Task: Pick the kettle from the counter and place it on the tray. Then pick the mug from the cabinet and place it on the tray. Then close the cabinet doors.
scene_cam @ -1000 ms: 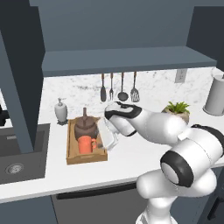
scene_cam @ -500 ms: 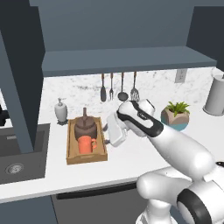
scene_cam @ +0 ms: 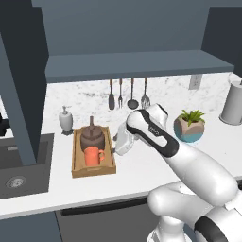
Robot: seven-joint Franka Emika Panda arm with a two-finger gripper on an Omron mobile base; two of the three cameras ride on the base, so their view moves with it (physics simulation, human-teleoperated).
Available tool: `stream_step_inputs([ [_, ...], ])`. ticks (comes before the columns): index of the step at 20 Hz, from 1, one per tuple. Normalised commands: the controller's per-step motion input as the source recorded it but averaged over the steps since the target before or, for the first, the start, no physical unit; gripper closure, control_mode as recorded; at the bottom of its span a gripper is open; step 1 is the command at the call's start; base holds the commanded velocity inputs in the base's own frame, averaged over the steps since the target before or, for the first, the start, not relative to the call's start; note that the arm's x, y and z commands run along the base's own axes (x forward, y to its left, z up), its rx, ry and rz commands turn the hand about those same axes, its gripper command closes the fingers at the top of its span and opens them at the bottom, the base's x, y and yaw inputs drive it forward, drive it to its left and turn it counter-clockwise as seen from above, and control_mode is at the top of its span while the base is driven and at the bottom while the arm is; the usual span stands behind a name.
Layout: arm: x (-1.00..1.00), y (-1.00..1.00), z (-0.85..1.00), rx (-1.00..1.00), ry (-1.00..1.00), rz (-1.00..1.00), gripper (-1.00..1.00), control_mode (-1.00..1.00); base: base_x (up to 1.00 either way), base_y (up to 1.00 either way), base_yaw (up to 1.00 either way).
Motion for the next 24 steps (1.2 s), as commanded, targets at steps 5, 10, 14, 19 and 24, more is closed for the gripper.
stream_step_inputs([
  [5, -0.18, 0.37, 0.06, 0.00, 0.00, -0.07, -1.00, -1.00, 0.00, 0.00, 0.00],
  [10, -0.18, 0.76, 0.06, -0.01, 0.00, -0.30, -1.00, -1.00, 0.00, 0.00, 0.00],
  [14, 0.00, 0.77, 0.00, -0.04, 0.00, -0.26, -1.00, -1.00, 0.00, 0.00, 0.00],
  [19, 0.00, 0.12, 0.00, -0.02, 0.00, -0.02, -1.00, -1.00, 0.00, 0.00, 0.00],
  [24, -0.01, 0.43, 0.00, -0.04, 0.00, 0.00, -1.00, -1.00, 0.00, 0.00, 0.00],
])
